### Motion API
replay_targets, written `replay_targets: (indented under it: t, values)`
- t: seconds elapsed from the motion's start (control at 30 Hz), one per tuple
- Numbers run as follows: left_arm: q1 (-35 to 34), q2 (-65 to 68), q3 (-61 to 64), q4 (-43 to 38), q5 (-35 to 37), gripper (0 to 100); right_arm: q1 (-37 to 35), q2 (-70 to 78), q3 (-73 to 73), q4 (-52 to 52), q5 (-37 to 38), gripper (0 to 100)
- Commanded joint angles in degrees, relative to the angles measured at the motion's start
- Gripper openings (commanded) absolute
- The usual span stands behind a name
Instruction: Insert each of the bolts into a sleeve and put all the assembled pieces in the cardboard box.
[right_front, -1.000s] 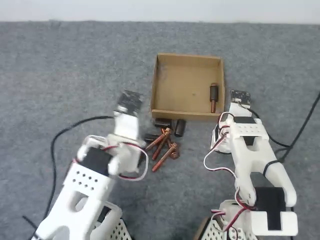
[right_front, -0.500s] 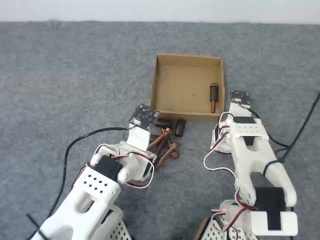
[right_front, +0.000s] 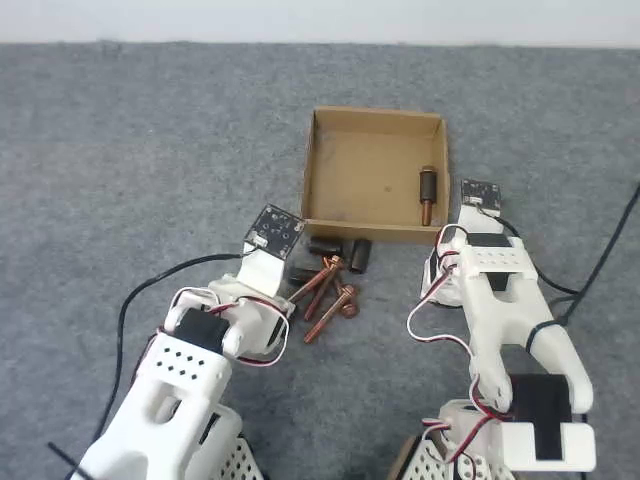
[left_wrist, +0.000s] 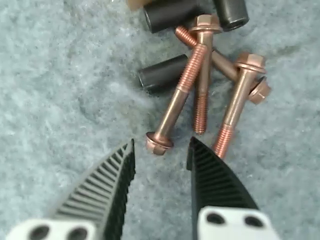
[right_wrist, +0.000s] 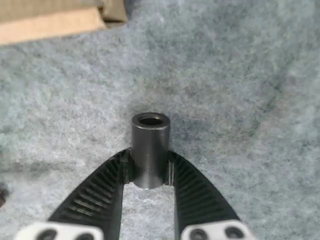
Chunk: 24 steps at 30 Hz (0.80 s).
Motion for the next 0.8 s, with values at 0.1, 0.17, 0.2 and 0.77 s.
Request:
replay_targets:
  t: [0.1, 0.17, 0.2, 0.77]
  values:
    - [-0.1, 0.3, -0.9, -1.1, 15.9, 0, 0.5, -1.5, -0.7, -0.7, 0.9, 0.7]
    - [0.8, 0.4, -0.7, -1.2, 16.4, 2, 0.5, -1.5, -0.7, -0.7, 0.9, 0.7]
    - [1.6, 0.4, -0.6, -1.3, 16.5, 1, 0.5, -1.5, -0.7, -0.7, 0.9, 0.7]
    - [13.7, 0.5, 5.6, -9.3, 22.2, 1, 0.3, -1.5, -0.5, -0.5, 0.9, 0.7]
